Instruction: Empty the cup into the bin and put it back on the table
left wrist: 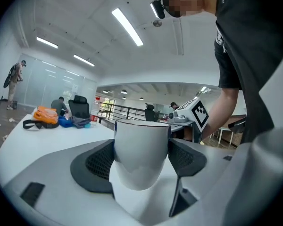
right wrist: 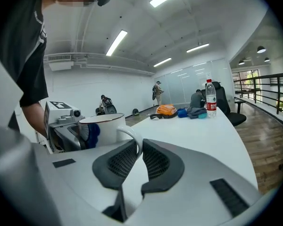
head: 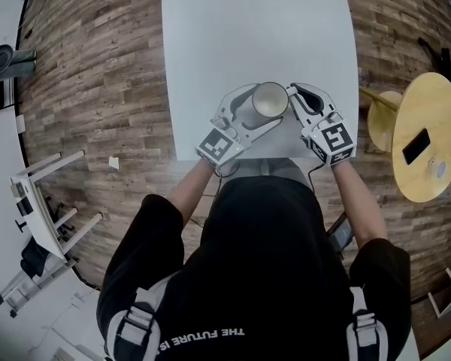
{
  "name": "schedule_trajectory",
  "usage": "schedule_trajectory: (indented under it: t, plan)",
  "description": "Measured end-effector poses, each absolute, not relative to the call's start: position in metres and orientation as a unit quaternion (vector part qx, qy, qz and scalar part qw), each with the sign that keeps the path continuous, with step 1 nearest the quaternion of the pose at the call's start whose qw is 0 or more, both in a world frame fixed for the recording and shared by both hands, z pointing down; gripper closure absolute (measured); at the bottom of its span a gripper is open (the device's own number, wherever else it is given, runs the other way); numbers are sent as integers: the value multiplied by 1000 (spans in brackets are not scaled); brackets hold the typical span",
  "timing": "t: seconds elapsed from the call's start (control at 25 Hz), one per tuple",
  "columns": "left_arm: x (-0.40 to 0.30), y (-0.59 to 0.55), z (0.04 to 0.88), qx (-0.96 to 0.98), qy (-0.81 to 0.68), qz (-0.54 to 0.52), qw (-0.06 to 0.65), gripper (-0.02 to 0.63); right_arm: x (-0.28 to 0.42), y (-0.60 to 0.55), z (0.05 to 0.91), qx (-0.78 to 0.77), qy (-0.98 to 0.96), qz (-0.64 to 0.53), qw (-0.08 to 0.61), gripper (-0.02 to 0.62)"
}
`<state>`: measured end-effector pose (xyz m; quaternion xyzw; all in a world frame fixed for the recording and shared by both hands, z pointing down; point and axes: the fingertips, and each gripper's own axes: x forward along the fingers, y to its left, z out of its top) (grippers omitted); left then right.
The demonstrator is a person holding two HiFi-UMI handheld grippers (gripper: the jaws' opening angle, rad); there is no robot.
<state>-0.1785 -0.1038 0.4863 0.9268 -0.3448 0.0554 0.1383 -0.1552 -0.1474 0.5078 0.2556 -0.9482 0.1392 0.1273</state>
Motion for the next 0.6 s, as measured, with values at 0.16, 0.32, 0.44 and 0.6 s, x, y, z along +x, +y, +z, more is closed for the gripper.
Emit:
schedule_trajectory:
  t: [0.16, 0.32, 0.44, 0.6]
  plan:
    - [-188, -108, 451, 924, -360, 24, 123, 249, -162, -151, 475, 263, -950, 123, 111, 548]
    - [-176, -113, 429, 936, -338, 27, 99, 249, -148, -154, 450, 292, -943, 110, 114, 546]
    - [-138, -113, 418, 955, -280, 25, 98, 249, -105, -150, 438, 348, -923, 109, 118, 546]
    - [-66, -101, 413, 975, -190, 31, 110, 250, -27, -132, 431, 428, -887, 115, 130, 546]
